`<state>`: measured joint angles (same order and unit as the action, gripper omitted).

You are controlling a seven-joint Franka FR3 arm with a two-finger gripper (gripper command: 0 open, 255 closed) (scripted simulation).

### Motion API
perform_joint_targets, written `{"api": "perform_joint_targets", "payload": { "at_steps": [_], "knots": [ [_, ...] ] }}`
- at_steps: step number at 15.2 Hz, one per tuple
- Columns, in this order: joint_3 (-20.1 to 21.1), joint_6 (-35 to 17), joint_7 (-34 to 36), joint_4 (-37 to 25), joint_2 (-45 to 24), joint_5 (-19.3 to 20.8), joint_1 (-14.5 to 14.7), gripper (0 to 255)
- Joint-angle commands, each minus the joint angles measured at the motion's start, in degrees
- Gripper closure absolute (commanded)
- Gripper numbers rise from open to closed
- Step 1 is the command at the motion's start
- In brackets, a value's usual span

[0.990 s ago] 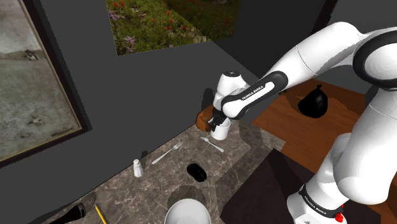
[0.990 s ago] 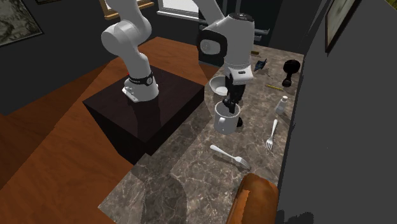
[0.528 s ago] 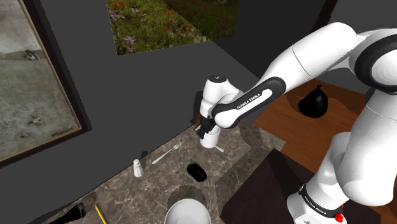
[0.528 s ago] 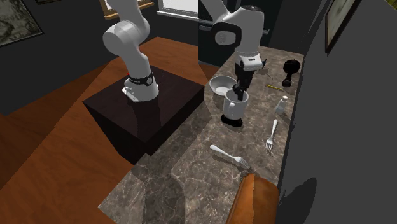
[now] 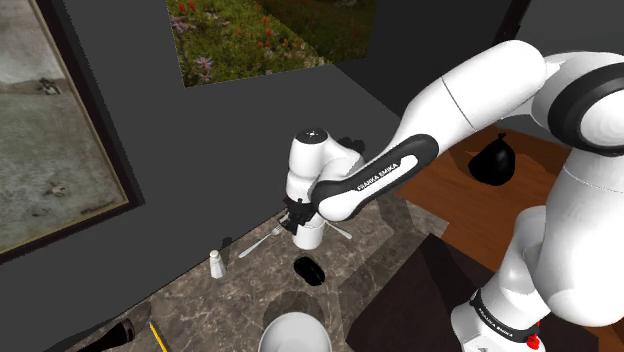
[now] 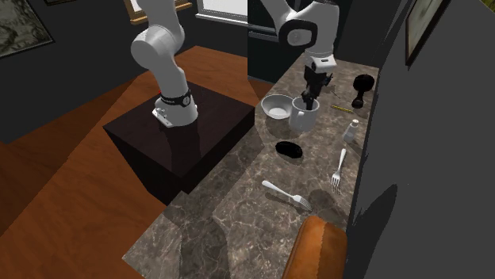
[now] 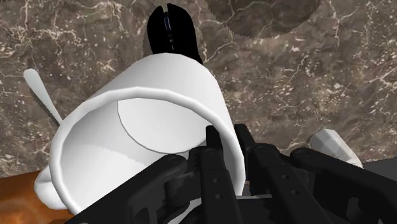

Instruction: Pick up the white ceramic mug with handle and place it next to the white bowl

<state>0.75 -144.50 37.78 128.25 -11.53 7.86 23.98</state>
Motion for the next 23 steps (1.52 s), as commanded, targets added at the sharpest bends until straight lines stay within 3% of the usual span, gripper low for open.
{"api": "perform_joint_targets", "payload": {
  "at_steps": [1,13,23],
  "knots": [
    [0.89,1.02,3.17,-2.34,-1.56,0.54,1.87,255],
    [4.08,9.86,16.85,-22.51,-14.33,2.95,12.02,255],
    [5.11,21.88,23.99,-49.68,-30.43,3.97,20.37,255]
  ]
}}
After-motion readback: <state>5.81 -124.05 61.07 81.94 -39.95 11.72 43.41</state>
